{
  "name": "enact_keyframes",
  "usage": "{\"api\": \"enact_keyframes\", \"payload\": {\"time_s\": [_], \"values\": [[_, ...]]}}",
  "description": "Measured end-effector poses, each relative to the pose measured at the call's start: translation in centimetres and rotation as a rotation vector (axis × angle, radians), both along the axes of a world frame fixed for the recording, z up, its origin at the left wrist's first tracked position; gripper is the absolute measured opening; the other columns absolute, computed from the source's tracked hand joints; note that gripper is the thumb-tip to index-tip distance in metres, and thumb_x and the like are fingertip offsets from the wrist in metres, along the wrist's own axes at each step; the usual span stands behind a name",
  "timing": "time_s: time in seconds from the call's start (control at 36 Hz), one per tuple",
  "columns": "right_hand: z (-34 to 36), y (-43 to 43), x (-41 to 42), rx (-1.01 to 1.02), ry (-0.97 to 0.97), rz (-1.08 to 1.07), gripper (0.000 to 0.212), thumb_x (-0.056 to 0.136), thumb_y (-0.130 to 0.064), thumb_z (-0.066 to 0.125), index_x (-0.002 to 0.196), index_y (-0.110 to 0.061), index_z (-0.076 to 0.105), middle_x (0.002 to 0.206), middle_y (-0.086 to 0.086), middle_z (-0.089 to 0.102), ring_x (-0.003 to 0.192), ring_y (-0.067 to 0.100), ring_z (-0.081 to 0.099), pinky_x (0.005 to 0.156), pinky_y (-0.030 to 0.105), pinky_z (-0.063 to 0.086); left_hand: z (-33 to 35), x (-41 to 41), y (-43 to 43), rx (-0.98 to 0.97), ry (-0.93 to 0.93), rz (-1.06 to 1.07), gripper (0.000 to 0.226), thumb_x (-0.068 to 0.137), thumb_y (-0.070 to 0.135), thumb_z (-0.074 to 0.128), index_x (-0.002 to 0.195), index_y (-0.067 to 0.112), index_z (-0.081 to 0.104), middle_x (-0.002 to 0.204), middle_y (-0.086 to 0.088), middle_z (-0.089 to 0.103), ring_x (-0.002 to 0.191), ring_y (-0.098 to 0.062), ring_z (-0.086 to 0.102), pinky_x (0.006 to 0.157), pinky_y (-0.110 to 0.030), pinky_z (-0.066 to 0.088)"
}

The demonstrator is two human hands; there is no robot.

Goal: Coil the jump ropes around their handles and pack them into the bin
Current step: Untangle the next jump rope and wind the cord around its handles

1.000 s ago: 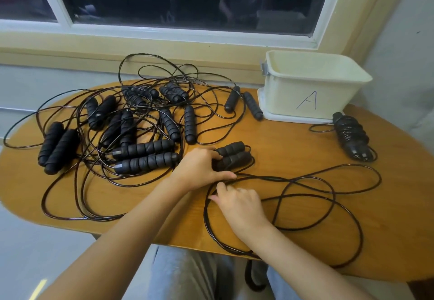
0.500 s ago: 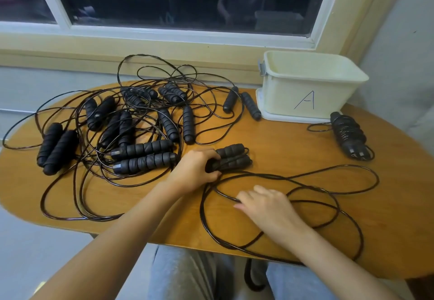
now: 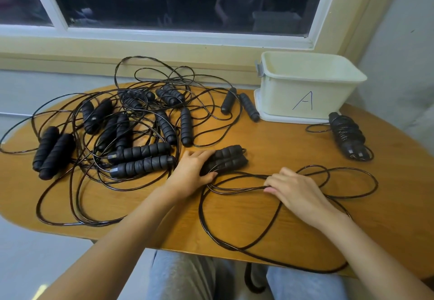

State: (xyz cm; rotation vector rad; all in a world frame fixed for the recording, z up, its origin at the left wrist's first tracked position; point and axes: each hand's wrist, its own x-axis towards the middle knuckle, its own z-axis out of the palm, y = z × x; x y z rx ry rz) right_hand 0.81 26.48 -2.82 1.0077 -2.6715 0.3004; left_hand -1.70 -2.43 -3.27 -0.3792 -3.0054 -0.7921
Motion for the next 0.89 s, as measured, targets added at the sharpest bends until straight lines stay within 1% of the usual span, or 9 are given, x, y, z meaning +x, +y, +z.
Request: {"api": "enact_keyframes", "payload": {"time_s": [0.22,0.33,0.42,0.47,0.5,0.61,0.75,0.83,0.89], "values": [[1.0,0.3,-0.1,0.025,-0.046,-0.038,0.031,0.094,-0.043,0.046,0.090,-0.024,0.070,0.079,-0.019,0.060,0.076,0.006,0.052,0.055,0.024,0.049,-0.1,-0.1,0.0,-0.073,0.045,-0.032,0.067,0.097,0.035,0.058,0.154,0.025,0.025,0.143,-0.004,0.043,0.130,-0.020,0.033,0.112,-0.034,0.028],[2.8,1.1,-0.5,0.020,-0.229,-0.141,0.026,0.096,-0.047,0.045,0.097,-0.033,0.067,0.080,-0.027,0.047,0.081,-0.003,0.048,0.072,0.025,0.048,0.4,-0.2,-0.4,-0.051,0.105,-0.065,0.066,0.097,0.036,0.057,0.154,0.023,0.027,0.141,-0.005,0.044,0.124,-0.018,0.034,0.111,-0.036,0.033],[4.1,2.0,-1.6,-0.001,-0.386,-0.232,0.013,0.097,-0.046,0.051,0.086,-0.045,0.059,0.088,-0.018,0.051,0.081,-0.004,0.049,0.070,0.022,0.041,1.7,-0.1,-0.7,0.050,0.225,-0.106,0.064,0.095,0.035,0.060,0.152,0.018,0.034,0.133,-0.007,0.048,0.118,-0.018,0.036,0.109,-0.037,0.035],[4.9,2.5,-2.5,-0.079,-0.485,-0.285,0.018,0.093,-0.050,0.052,0.078,-0.043,0.060,0.089,-0.010,0.056,0.082,0.007,0.054,0.071,0.027,0.042,2.9,-0.2,-0.9,0.091,0.289,-0.142,0.068,0.093,0.046,0.058,0.151,0.017,0.036,0.130,-0.005,0.050,0.115,-0.013,0.036,0.105,-0.031,0.034],[5.5,2.7,-2.9,-0.139,-0.538,-0.295,0.020,0.092,-0.049,0.054,0.077,-0.039,0.062,0.089,-0.007,0.059,0.085,0.010,0.057,0.077,0.030,0.045,3.7,-0.2,-1.0,0.097,0.318,-0.170,0.071,0.091,0.054,0.053,0.150,0.018,0.036,0.129,-0.001,0.049,0.114,-0.009,0.035,0.104,-0.027,0.032],[7.6,2.8,-4.7,-0.285,-0.682,-0.283,0.026,0.095,-0.036,0.056,0.077,-0.022,0.068,0.089,-0.008,0.068,0.094,0.006,0.060,0.096,0.035,0.040,6.4,0.9,-0.5,0.070,0.376,-0.346,0.073,0.092,0.063,0.043,0.151,0.022,0.034,0.129,0.011,0.042,0.116,-0.006,0.033,0.104,-0.022,0.029],[9.7,1.5,-6.9,-0.366,-0.685,-0.329,0.028,0.096,-0.037,0.058,0.082,-0.016,0.071,0.092,-0.013,0.066,0.101,0.011,0.060,0.105,0.039,0.038,8.4,3.2,2.2,-0.144,0.510,-0.530,0.065,0.093,0.048,0.049,0.146,0.012,0.039,0.126,-0.004,0.055,0.110,-0.017,0.043,0.098,-0.030,0.042],[11.5,-0.5,-7.6,-0.405,-0.573,-0.367,0.028,0.095,-0.039,0.060,0.078,-0.019,0.072,0.097,0.007,0.073,0.105,0.031,0.065,0.097,0.039,0.045,8.6,4.5,3.8,-0.212,0.515,-0.508,0.063,0.088,0.038,0.062,0.139,0.008,0.040,0.117,-0.007,0.059,0.104,-0.015,0.046,0.087,-0.031,0.051],[12.6,-1.8,-7.2,-0.437,-0.513,-0.360,0.027,0.094,-0.040,0.061,0.075,-0.024,0.071,0.100,0.017,0.073,0.105,0.038,0.064,0.097,0.042,0.049,8.5,4.8,4.5,-0.260,0.504,-0.476,0.065,0.084,0.031,0.074,0.134,0.005,0.041,0.116,-0.010,0.058,0.104,-0.019,0.052,0.086,-0.034,0.055]]}}
